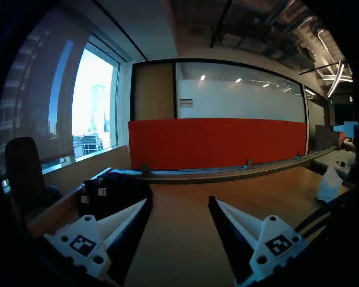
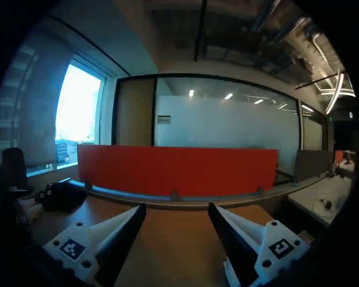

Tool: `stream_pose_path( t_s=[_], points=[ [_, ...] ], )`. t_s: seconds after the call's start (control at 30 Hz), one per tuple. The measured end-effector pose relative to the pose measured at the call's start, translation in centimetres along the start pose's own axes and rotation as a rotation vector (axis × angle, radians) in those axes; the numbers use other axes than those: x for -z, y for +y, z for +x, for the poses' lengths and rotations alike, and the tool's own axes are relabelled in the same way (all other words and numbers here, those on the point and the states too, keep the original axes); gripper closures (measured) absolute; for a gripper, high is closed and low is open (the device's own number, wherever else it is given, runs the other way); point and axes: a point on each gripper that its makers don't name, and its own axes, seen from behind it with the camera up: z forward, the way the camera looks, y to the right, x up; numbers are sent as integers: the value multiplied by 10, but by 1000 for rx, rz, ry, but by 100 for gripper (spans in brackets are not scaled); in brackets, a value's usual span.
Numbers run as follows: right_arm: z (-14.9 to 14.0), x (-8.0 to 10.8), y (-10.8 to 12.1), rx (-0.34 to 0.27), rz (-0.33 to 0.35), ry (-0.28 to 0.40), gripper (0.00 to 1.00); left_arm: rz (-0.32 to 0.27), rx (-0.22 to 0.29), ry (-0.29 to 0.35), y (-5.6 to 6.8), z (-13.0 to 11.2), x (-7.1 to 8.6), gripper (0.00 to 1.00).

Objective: Fold towel

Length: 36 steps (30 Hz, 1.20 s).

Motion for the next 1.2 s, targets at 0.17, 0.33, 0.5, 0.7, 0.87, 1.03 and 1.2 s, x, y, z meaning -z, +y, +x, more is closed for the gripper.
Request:
stream_pose_path(
  t_s=[0.17, 0.33, 0.5, 0.7, 0.87, 1.03, 1.2],
  points=[
    [-5, -1, -6, 4, 6, 8, 0, 10, -9, 16, -4, -16, 0, 14],
    [-17, -4, -11, 10, 15, 11, 0, 20, -33, 35, -4, -31, -2, 14],
    [-31, -9, -16, 23, 23, 8, 0, 35, -36, 41, -6, -48, -3, 14],
    [-41, -14, -25, 31, 40, 9, 0, 42, -28, 49, -6, -67, -4, 14],
    [-52, -15, -30, 43, 52, -2, 0, 45, -36, 62, -4, -78, -6, 14],
    [-61, -17, -31, 43, 52, -3, 0, 45, -37, 67, -3, -89, -7, 14],
    [-68, -18, -33, 33, 59, -6, 0, 49, -28, 73, -4, -94, -7, 14]
  ],
)
